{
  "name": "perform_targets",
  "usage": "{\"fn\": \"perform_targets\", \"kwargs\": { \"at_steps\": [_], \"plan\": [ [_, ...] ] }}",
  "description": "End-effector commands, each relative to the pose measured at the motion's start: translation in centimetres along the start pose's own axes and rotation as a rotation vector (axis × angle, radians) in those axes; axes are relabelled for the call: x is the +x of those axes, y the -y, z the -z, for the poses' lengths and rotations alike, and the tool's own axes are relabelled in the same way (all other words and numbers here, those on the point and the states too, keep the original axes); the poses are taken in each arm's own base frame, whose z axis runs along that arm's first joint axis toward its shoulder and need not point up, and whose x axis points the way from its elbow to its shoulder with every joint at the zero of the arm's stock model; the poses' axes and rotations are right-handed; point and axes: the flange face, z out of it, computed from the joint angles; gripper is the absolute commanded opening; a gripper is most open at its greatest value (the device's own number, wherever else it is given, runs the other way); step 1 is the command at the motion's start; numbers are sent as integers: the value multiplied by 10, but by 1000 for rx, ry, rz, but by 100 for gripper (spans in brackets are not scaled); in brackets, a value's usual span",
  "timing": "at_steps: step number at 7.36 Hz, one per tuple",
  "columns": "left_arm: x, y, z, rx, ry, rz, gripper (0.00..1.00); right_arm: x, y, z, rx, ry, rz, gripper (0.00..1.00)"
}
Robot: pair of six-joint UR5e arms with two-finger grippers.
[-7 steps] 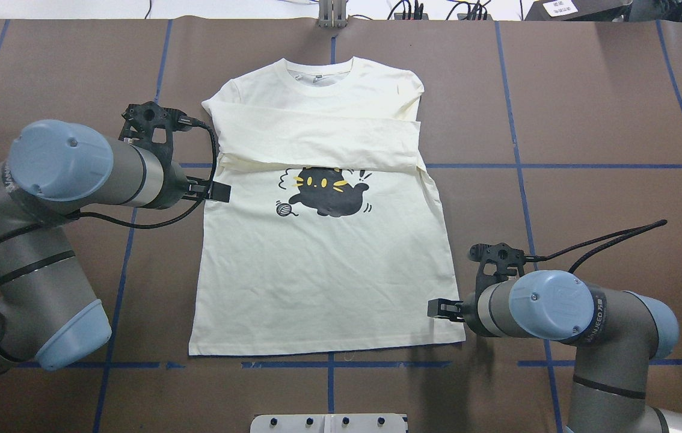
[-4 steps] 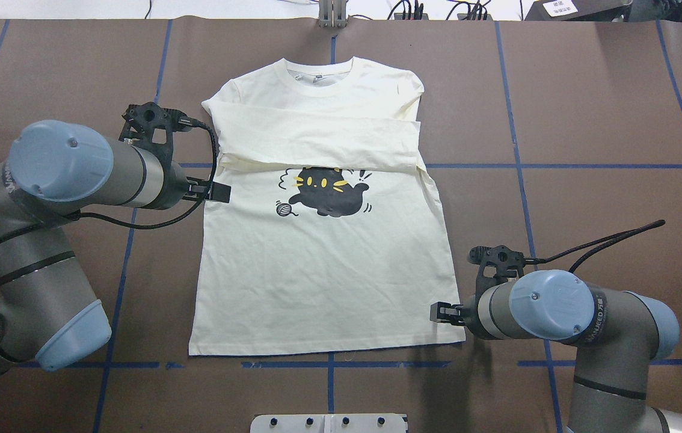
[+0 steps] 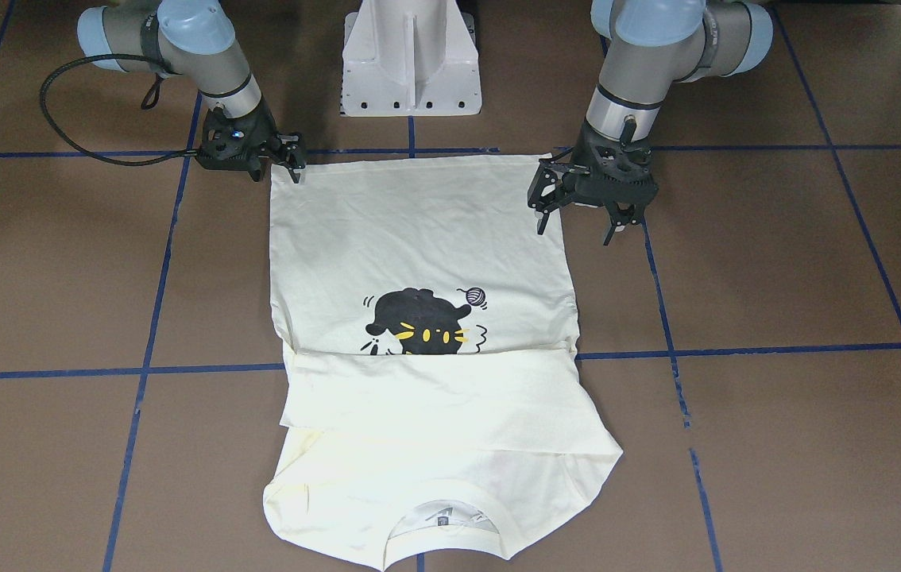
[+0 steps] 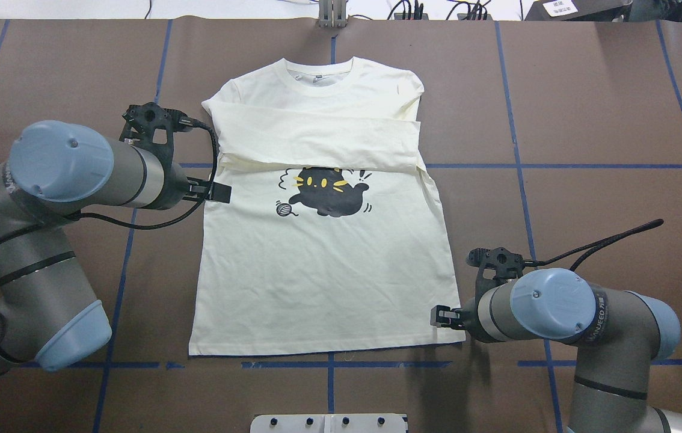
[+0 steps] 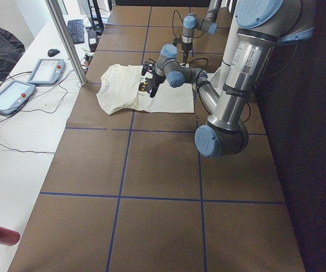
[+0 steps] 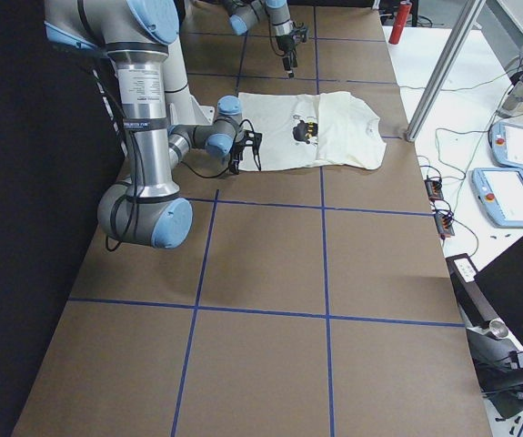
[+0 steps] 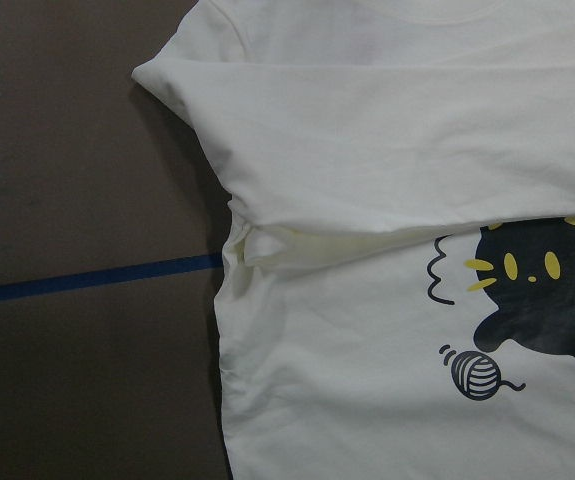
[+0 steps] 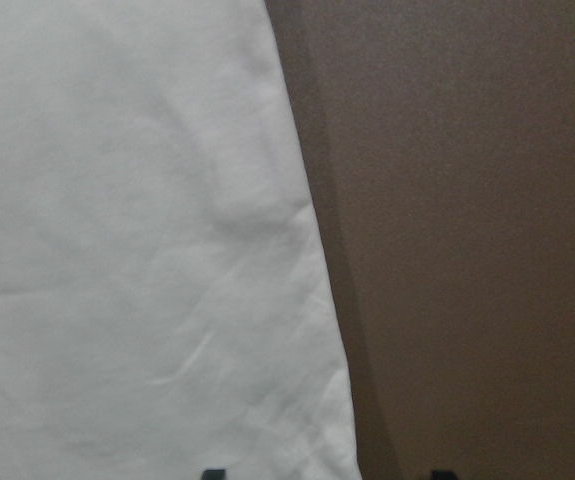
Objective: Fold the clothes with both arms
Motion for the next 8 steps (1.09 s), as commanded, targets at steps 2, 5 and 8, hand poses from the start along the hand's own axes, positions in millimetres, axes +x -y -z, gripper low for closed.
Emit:
{"fn": "perform_targets", "kwargs": {
  "at_steps": [2, 5, 8],
  "plan": [
    [0, 0, 0, 0, 0, 1, 100, 0, -1, 0, -9, 0, 1, 13],
    [1, -2, -4, -6, 2, 10, 100, -4, -7, 11, -65, -5, -3, 0],
    [-31, -37, -8, -121, 0, 186, 100, -11, -6, 32, -34, 33, 0, 0]
  ]
}}
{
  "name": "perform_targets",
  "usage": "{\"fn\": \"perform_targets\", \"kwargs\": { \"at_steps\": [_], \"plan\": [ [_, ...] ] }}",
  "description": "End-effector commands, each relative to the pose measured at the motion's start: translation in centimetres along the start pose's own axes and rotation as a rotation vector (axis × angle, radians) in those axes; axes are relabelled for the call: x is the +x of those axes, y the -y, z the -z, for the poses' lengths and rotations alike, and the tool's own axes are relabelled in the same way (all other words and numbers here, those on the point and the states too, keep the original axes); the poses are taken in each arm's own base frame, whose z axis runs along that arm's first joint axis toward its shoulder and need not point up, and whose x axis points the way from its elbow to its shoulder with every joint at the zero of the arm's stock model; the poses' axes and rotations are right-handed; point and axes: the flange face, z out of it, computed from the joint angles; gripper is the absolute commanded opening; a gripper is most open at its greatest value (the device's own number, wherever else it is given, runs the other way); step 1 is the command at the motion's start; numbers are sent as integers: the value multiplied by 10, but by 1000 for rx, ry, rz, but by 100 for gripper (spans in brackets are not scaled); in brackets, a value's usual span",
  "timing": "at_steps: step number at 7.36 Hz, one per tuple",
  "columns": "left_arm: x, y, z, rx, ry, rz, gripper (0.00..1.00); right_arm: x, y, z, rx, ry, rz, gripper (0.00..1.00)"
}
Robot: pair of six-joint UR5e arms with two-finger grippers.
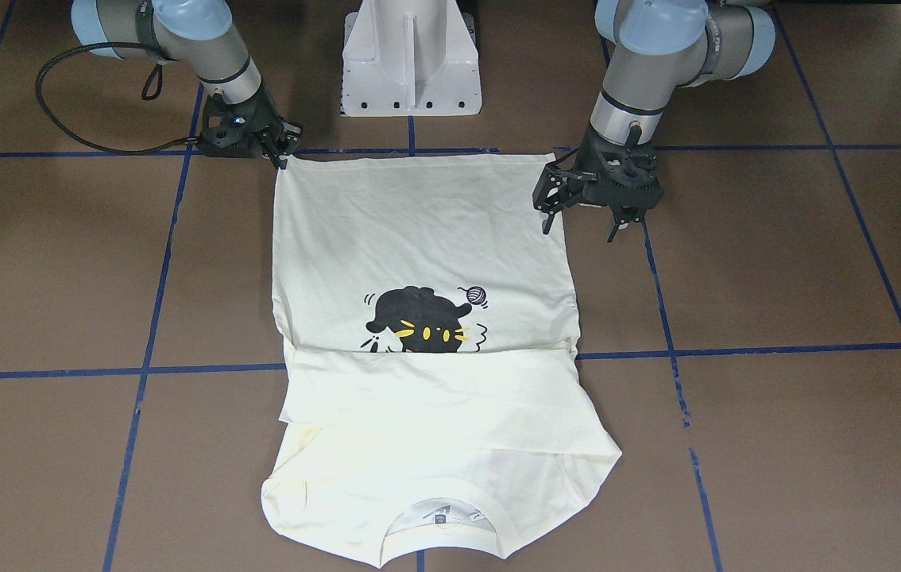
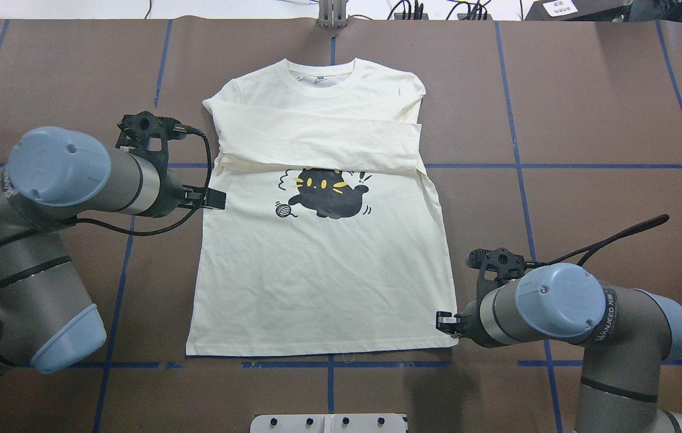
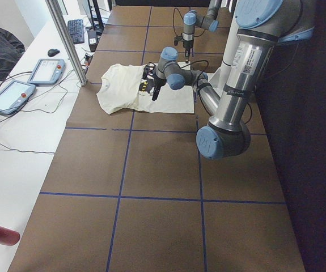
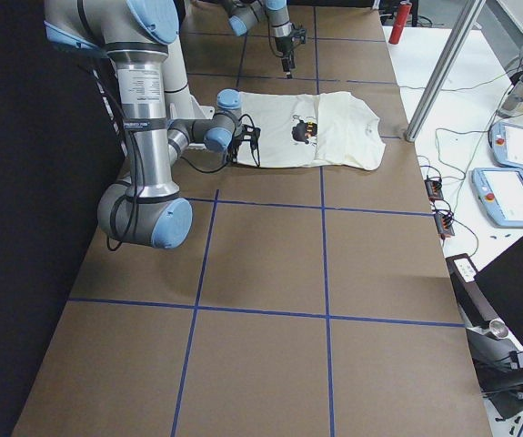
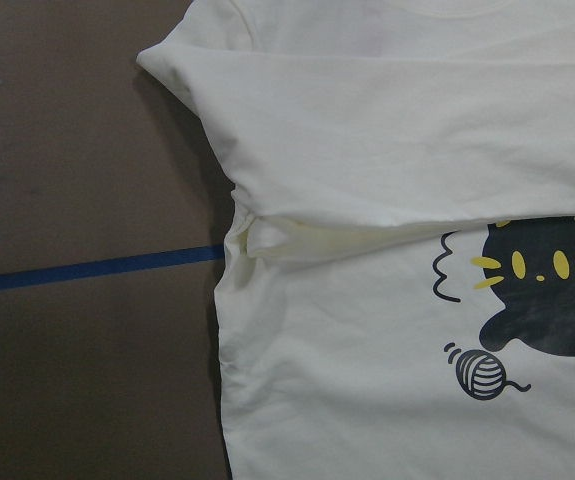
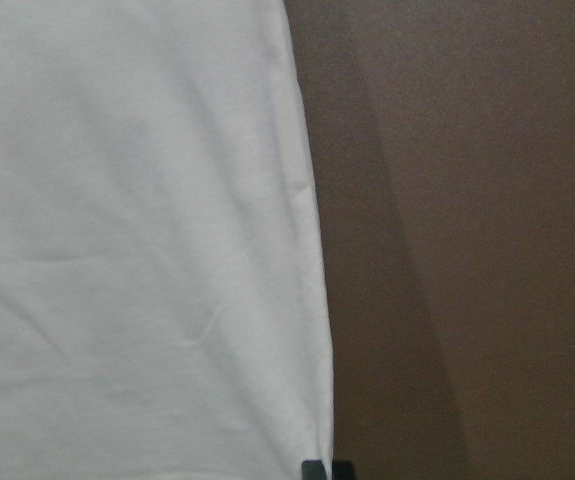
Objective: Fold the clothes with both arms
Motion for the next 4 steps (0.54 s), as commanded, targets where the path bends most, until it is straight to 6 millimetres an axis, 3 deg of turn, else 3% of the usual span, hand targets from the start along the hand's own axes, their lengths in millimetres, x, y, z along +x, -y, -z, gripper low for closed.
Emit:
{"fn": "perform_targets", "kwargs": {
  "at_steps": [1, 2, 4],
  "plan": [
    [-18, -30, 14, -64, -19, 187, 100, -4, 1, 8, 12, 20, 3, 0],
    [-4, -66, 12, -114, -25, 250, 99, -6, 2, 9, 13, 25, 5, 0],
    [27, -134, -18, -179, 15, 373, 91, -9, 2, 10, 26, 30, 5, 0]
  ]
}}
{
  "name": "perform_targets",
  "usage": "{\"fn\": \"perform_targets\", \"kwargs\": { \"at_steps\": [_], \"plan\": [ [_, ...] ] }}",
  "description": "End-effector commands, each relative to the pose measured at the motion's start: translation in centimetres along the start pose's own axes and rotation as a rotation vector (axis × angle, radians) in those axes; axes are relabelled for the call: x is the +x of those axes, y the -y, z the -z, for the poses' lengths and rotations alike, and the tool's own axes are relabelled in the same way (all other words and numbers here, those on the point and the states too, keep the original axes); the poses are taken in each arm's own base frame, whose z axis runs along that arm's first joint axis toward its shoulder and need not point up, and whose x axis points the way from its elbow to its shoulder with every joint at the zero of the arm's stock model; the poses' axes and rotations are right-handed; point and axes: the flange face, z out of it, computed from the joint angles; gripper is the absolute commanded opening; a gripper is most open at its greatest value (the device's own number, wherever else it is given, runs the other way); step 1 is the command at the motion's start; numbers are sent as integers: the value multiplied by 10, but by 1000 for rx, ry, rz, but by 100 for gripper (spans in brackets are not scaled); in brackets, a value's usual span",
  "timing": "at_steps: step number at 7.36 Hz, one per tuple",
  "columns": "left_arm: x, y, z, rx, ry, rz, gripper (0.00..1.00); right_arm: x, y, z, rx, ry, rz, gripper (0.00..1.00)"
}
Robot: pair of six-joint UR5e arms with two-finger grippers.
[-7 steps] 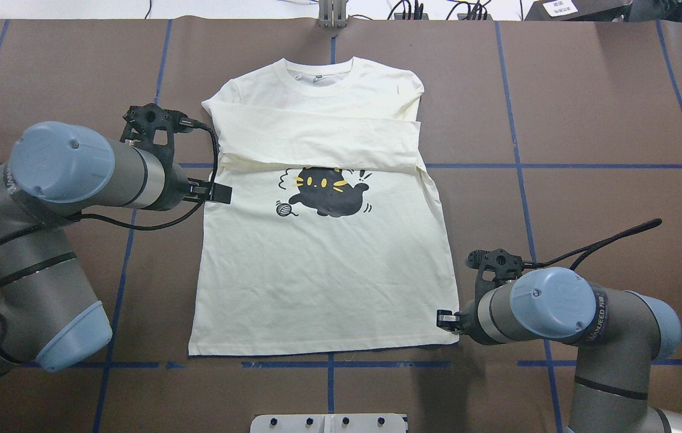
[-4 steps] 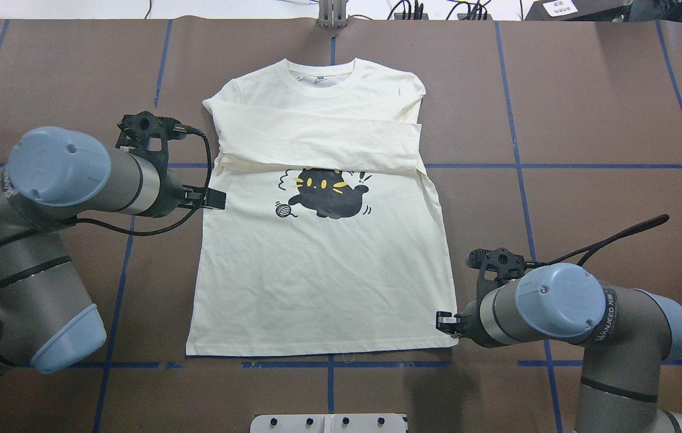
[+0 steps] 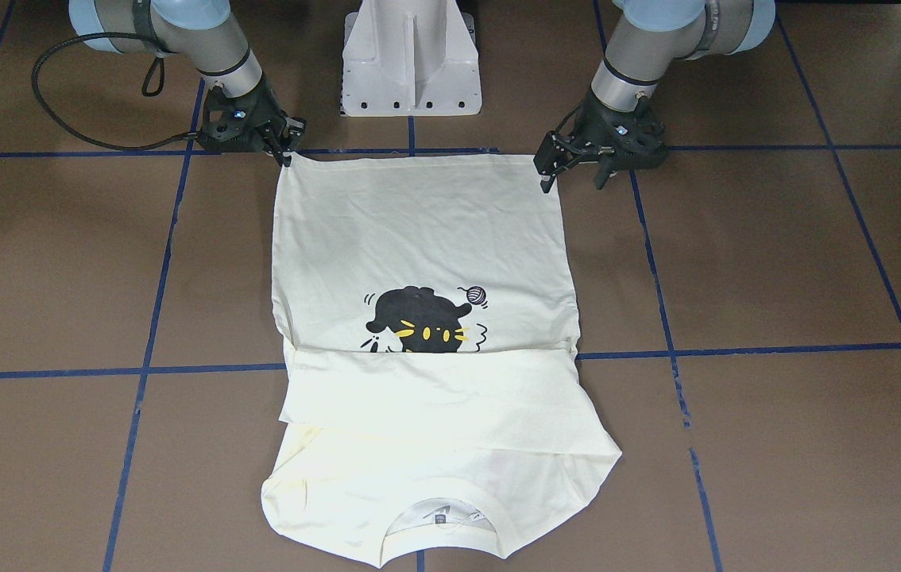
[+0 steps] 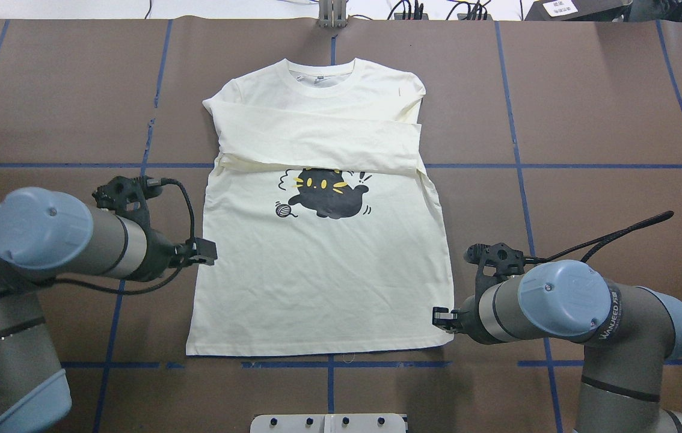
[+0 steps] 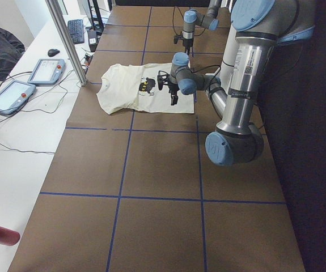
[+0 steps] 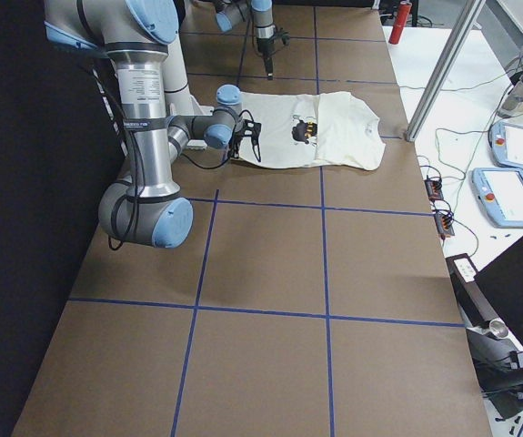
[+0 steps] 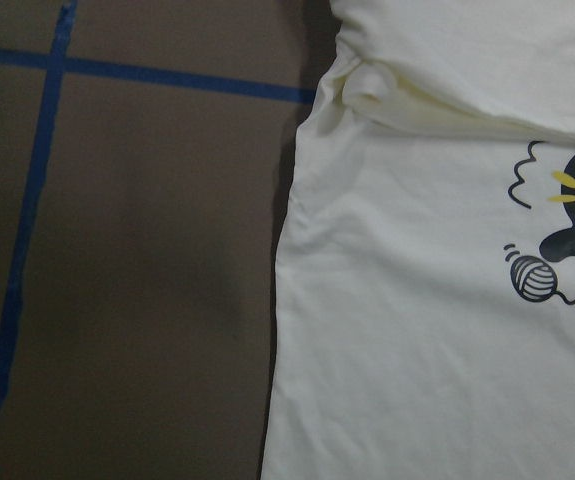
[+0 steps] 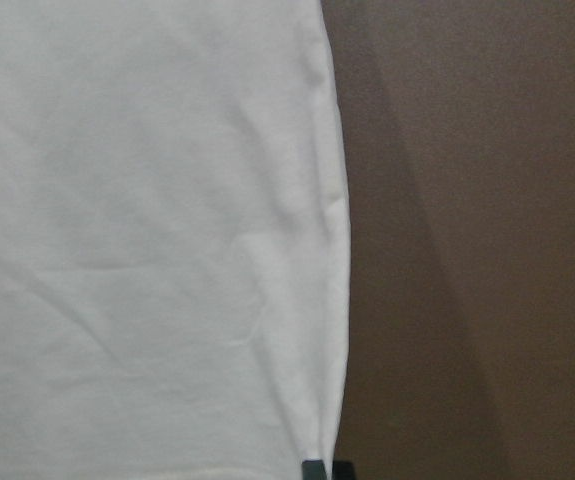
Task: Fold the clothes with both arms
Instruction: 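Move both grippers to the hem corners nearest the robot and grasp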
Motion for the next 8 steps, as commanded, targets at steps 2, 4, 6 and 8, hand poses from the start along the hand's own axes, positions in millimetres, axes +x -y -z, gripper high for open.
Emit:
{"fn": "perform_targets", "kwargs": {
  "at_steps": [2, 4, 6, 8],
  "plan": [
    [-3, -58, -54, 4, 79, 79, 89, -2, 2, 2, 12, 6, 6, 0],
    [-8, -63, -64, -4, 102, 76, 83, -3, 3, 2, 12, 8, 8, 0],
    [-8, -68, -65, -14, 103, 69, 79, -2, 5, 4, 15, 9, 6, 0],
    [-22, -80, -74, -29, 135, 56, 78, -3, 5, 4, 15, 9, 6, 0]
  ]
}}
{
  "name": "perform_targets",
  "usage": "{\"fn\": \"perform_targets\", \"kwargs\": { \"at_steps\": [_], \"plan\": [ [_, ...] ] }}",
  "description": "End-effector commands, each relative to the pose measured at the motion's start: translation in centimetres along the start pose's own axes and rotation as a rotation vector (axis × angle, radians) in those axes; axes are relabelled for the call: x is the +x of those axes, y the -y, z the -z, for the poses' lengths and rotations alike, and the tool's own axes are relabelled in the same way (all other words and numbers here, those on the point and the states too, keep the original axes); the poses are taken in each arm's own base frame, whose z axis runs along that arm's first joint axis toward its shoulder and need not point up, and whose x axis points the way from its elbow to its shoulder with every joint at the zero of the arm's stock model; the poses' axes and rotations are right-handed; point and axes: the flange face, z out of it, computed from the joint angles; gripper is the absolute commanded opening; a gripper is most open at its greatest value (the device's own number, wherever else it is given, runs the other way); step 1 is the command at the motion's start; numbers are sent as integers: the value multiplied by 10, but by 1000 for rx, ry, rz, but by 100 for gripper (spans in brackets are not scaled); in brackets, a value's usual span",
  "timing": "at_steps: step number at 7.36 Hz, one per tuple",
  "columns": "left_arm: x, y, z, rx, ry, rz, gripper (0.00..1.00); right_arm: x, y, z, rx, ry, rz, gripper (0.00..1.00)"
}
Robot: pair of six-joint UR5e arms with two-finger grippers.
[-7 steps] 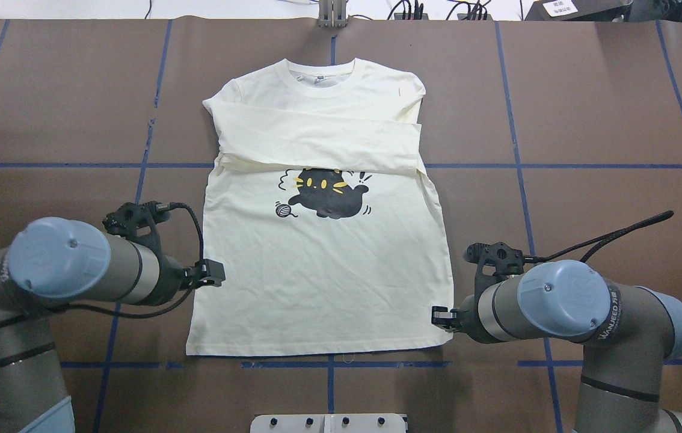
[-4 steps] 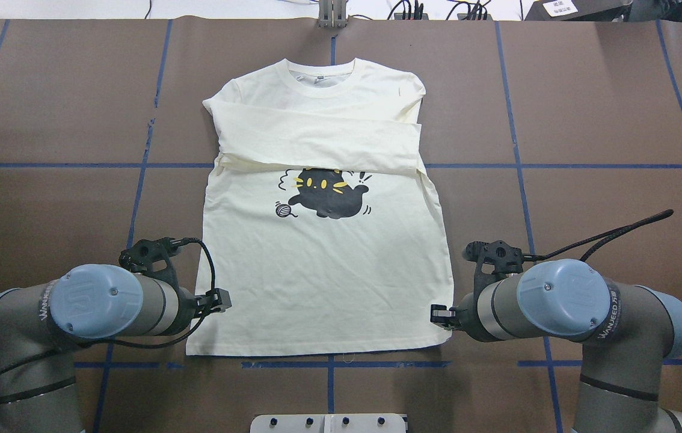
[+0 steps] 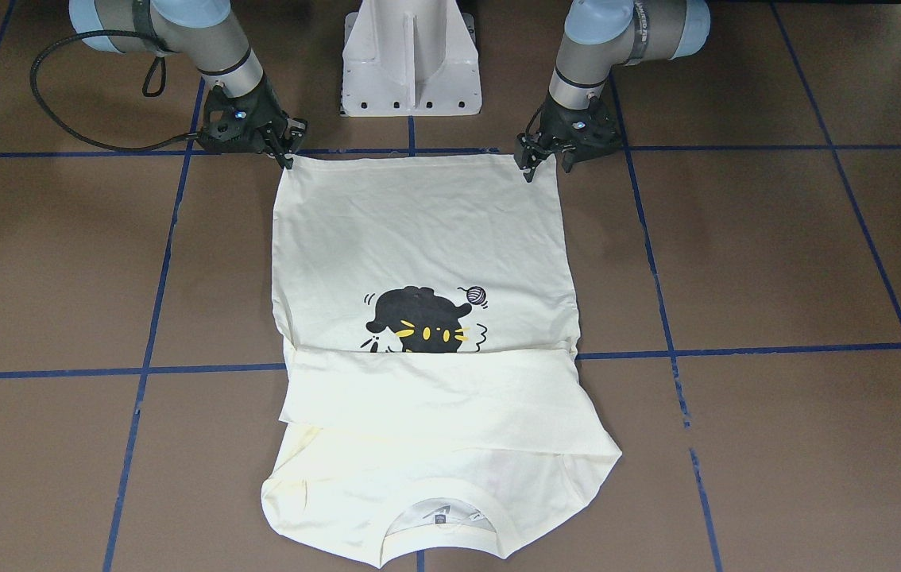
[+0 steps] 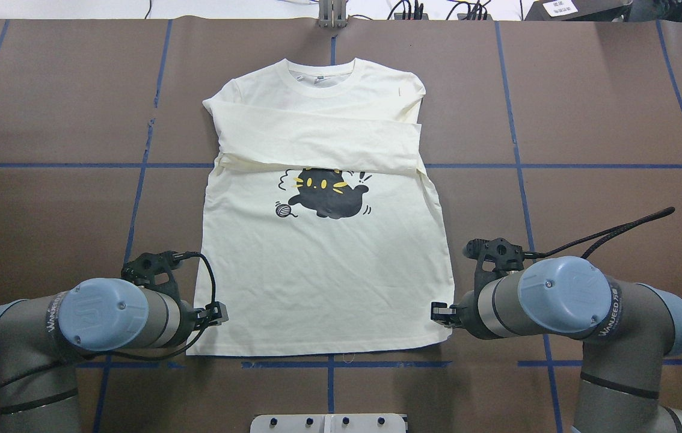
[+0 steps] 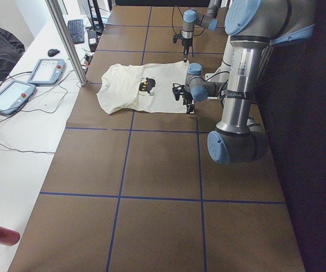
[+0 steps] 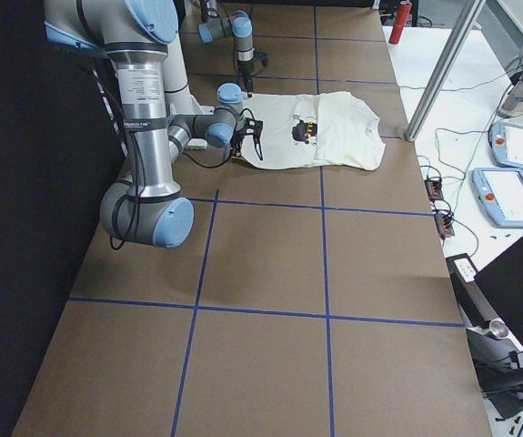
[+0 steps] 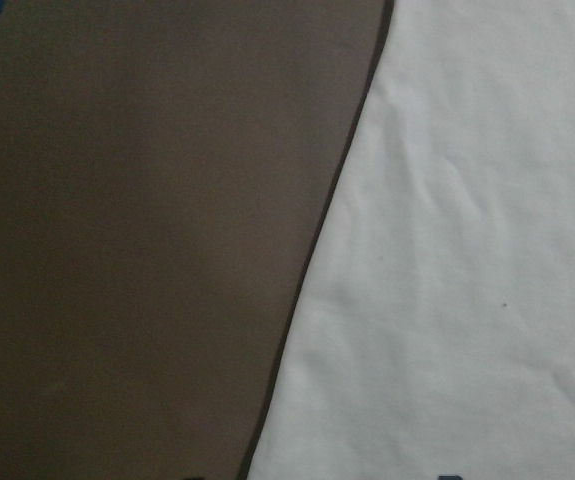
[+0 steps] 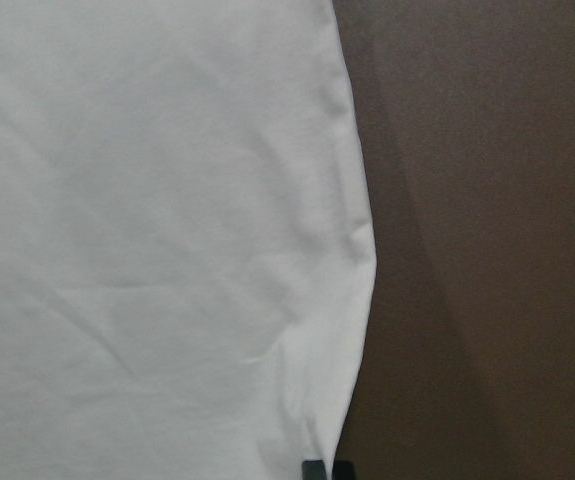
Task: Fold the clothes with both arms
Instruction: 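Move both grippers to the hem corners nearest the robot and grasp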
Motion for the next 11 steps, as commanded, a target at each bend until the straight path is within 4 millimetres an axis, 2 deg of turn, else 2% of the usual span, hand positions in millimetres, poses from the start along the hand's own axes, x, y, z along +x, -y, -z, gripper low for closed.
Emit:
{"fn": "perform_targets", "kwargs": {
  "at_steps": [1, 3, 7, 10, 11],
  "plan": [
    [-8, -6, -6, -9, 19, -8, 77, 0, 2, 1, 3, 2, -2, 0],
    [-5, -13, -4, -19, 13, -14, 75, 0, 3, 2, 5, 1, -4, 0],
    [-5, -16, -6, -24, 14, -16, 57, 1, 5, 2, 6, 0, -6, 0],
    [-3, -16, -1, -26, 5, -19, 22, 2, 8, 3, 6, 1, -9, 0],
    [-3, -16, 0, -27, 4, -20, 20, 2, 8, 5, 7, 3, -10, 0]
  ]
}}
